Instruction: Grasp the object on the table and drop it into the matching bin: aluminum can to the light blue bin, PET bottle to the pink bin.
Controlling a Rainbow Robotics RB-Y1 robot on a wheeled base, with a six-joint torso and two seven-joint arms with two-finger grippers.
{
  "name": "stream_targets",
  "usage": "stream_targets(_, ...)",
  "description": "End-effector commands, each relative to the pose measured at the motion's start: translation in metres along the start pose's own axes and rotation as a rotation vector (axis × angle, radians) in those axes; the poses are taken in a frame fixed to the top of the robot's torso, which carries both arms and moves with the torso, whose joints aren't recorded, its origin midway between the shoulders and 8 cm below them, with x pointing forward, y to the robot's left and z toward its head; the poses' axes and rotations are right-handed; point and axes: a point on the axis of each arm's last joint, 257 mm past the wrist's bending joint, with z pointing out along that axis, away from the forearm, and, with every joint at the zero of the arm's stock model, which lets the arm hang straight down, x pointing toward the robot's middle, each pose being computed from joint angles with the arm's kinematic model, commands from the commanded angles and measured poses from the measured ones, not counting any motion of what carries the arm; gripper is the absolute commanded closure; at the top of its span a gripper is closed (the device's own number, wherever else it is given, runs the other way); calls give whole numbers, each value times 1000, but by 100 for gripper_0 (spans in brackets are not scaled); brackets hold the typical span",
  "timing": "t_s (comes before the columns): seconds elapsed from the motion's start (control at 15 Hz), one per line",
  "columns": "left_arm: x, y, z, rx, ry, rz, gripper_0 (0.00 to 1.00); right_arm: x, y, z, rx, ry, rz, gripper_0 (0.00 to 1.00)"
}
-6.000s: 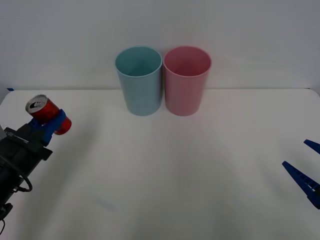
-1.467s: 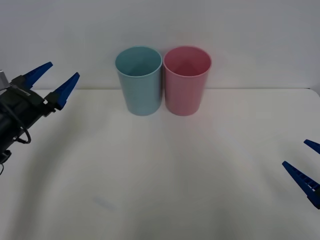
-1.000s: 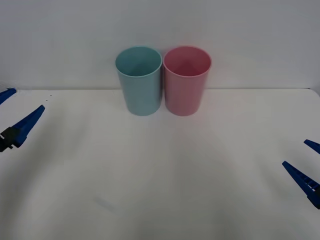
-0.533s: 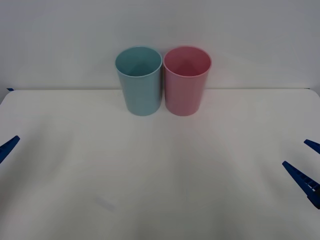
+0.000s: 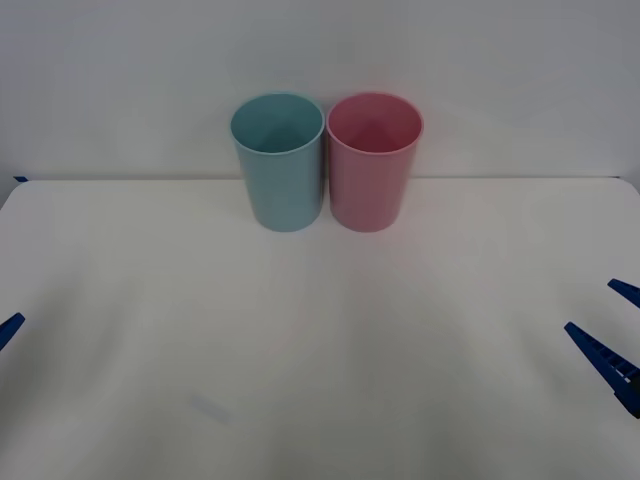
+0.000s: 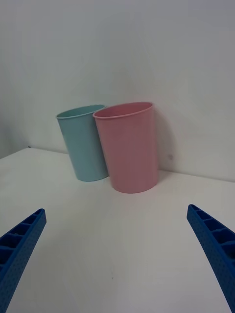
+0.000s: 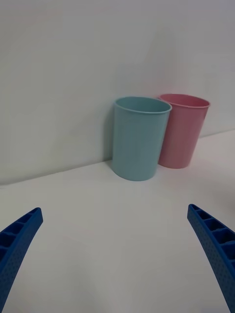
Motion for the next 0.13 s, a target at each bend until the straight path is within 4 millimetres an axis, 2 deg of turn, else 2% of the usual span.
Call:
stream_targets(0.07,0,0,0,-1,1,-1,0,0,0,0,0,0,0,0)
stream_targets(0.13,0,0,0,-1,1,-1,0,0,0,0,0,0,0,0)
